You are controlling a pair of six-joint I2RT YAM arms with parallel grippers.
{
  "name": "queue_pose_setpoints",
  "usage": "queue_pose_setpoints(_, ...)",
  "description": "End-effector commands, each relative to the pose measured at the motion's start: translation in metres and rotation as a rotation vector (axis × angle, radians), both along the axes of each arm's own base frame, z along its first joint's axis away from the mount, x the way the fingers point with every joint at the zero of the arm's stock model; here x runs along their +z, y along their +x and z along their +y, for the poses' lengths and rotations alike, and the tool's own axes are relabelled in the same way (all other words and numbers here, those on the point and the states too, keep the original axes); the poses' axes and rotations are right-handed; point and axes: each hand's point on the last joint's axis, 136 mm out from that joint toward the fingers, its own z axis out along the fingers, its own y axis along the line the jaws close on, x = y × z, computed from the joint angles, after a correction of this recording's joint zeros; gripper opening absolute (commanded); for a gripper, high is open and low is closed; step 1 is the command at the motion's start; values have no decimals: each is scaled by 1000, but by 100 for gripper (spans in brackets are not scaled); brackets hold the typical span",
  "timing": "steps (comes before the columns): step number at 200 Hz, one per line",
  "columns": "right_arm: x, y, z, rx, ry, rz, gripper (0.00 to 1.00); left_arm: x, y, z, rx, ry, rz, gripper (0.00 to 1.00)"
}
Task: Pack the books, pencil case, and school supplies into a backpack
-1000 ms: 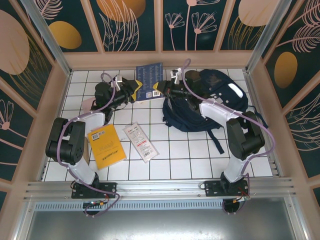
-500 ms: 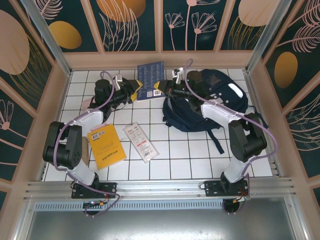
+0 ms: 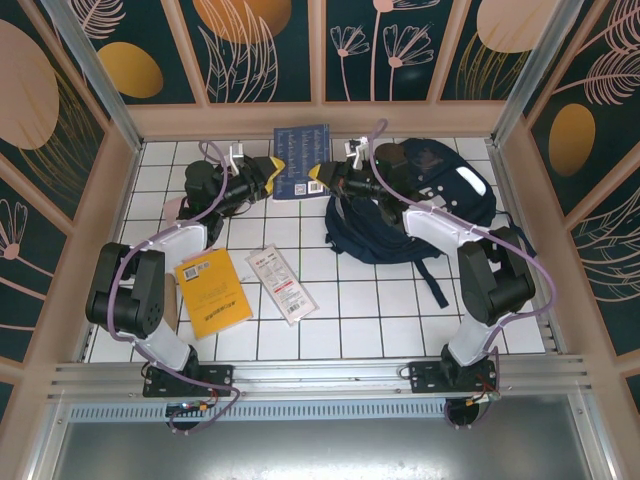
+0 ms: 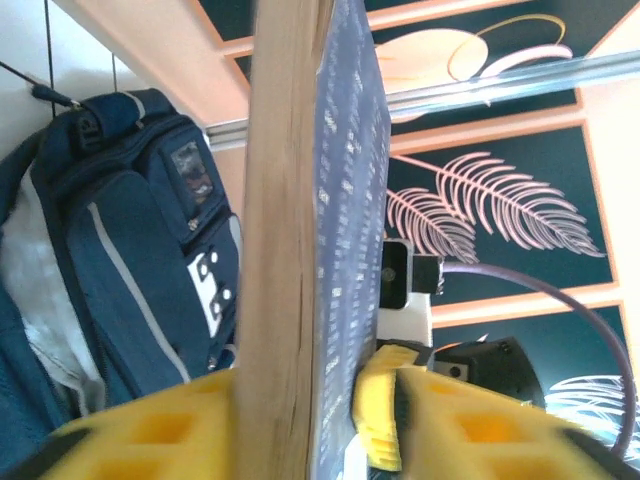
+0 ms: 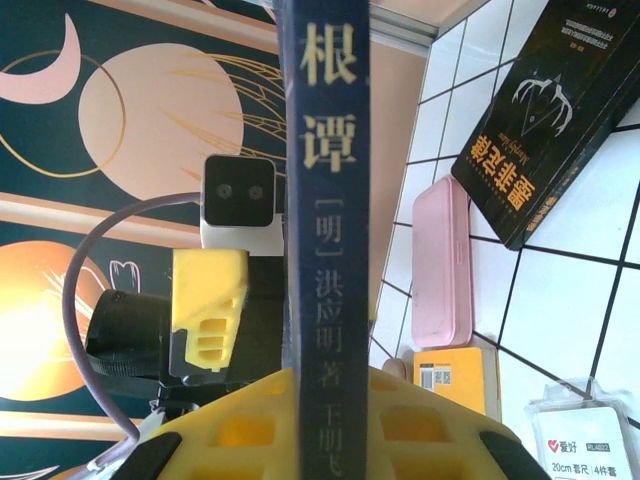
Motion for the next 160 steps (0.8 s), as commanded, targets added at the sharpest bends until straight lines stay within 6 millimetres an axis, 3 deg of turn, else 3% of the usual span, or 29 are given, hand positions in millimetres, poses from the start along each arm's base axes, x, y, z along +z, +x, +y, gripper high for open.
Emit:
queue_pose_setpoints(1,20,-5,-4,11,22,-84,0,34,-13,-2,-30,-44,-102,24)
queue_pose_setpoints(25,13,-5,-7,1,-35,-92,6,34,-13,0,-11,-17,-103,0)
queue_pose_setpoints(32,11,-5,-9,-3,-53,-91,11,34,-13,0,-6,-9,-101,0)
queue_pose_setpoints(52,-2,-1,-21,-46,-139,-83,43,32,-13,1,1,8,-99,0)
queue_pose_setpoints(77,-24,13,-60,-214,-366,-100,54,29,-15,3,13,47,-99,0)
queue_pose_setpoints(120,-67,20,-113,-345,-743,-114,57,20,-18,7,35,106,-84,0)
queue_pose_setpoints(160,-109,25,-142,-334,-1013,-131,54,16,-19,9,42,117,-72,0)
